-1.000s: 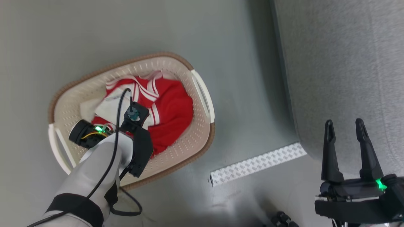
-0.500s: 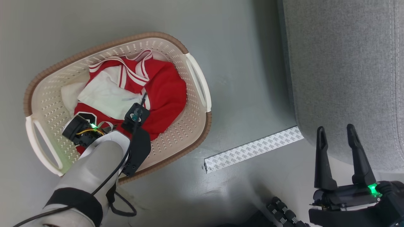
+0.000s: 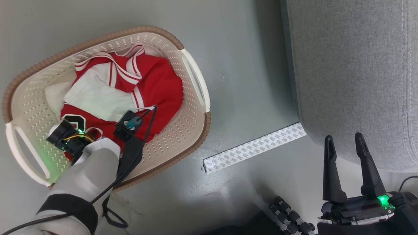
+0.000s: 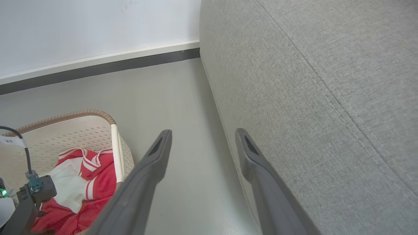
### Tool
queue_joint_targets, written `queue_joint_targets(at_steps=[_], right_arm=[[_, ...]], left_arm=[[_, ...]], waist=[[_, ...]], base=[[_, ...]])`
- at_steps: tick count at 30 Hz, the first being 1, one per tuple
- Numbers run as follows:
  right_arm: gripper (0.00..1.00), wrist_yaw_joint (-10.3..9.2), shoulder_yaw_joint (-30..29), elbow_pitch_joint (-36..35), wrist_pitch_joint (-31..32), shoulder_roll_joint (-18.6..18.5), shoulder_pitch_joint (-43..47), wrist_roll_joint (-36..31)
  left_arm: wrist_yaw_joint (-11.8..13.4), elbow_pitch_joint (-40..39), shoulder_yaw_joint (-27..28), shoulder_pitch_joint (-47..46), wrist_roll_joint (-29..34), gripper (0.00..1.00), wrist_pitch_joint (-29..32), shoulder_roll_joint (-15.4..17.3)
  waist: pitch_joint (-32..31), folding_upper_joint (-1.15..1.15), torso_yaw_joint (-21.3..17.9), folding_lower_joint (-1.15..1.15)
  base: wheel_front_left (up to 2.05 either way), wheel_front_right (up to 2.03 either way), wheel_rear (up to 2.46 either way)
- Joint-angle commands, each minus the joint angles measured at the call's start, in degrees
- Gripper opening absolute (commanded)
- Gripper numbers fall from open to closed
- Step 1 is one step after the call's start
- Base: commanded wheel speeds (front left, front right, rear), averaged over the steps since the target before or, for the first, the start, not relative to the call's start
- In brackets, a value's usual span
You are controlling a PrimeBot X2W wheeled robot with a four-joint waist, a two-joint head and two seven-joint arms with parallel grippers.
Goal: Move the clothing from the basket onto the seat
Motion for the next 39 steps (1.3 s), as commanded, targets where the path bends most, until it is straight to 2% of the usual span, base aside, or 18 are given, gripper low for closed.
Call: queue_joint_targets(at_steps=[1, 2, 3, 5, 12, 20, 29, 34, 39], right_arm=[[1.0, -0.02, -0.14, -0.18, -0.27, 0.14, 0.85, 0.35], [1.0, -0.02, -0.14, -0.16, -0.27, 0.14, 0.98, 0.38], [1.0, -0.02, -0.15, -0.15, -0.27, 0.14, 1.01, 0.43], [1.0, -0.02, -0.1, -0.08, -0.27, 0.14, 0.93, 0.54], [1.0, -0.02, 0.35, 0.74, -0.27, 0.14, -0.02, 0.99], [1.0, -0.02, 0.45, 2.15, -0.28, 0.13, -1.37, -0.19], [1.0, -0.02, 0.73, 7.82, -0.27, 0.1, -3.66, -1.98], [1.0, -0.02, 3.18, 12.21, -0.27, 0.06, -4.69, -2.45], [1.0, -0.02, 5.04, 17.53, -0.18, 0.05, -3.97, -3.23]], left_arm=[[-0.42, 0.52, -0.23, -0.34, -0.14, 1.0, 0.08, 0.67], [-0.54, 0.57, -0.2, -0.31, -0.39, 1.0, -0.12, 0.86], [-1.03, 0.55, -0.09, -0.28, -0.62, 0.55, -0.66, 1.0], [-1.4, 0.3, 0.18, -0.34, -1.11, 0.0, -1.71, 1.22], [-1.39, 0.06, 0.36, 0.33, -2.31, 0.0, -4.84, 1.78], [-2.38, -0.19, 1.41, 3.18, -5.03, 0.0, -7.06, 0.8], [-4.08, -2.86, 3.82, 7.91, -11.05, 0.0, -11.85, -0.99], [-5.61, -4.74, 4.04, 9.68, -13.86, 0.0, -14.81, -1.23], [-6.73, -7.91, 4.7, 12.94, -19.74, 0.0, -17.92, -1.26]], waist=[[0.39, -0.01, -0.34, 0.0], [0.46, -0.01, -0.38, 0.0], [0.54, -0.01, -0.39, 0.0], [0.68, -0.01, -0.36, 0.0], [-0.3, -0.01, -0.22, 0.0], [-6.09, -0.01, 0.47, 0.0], [-21.0, -0.01, 3.17, 0.0], [-28.89, -0.01, 4.36, 0.0], [-38.39, -0.01, 5.65, 0.0]], base=[[0.0, 0.0, 0.0], [0.0, 0.0, 0.0], [0.0, 0.0, 0.0], [0.0, 0.0, 0.0], [0.0, 0.0, 0.0], [0.0, 0.0, 0.0], [0.0, 0.0, 0.0], [0.0, 0.0, 0.0], [0.0, 0.0, 0.0]])
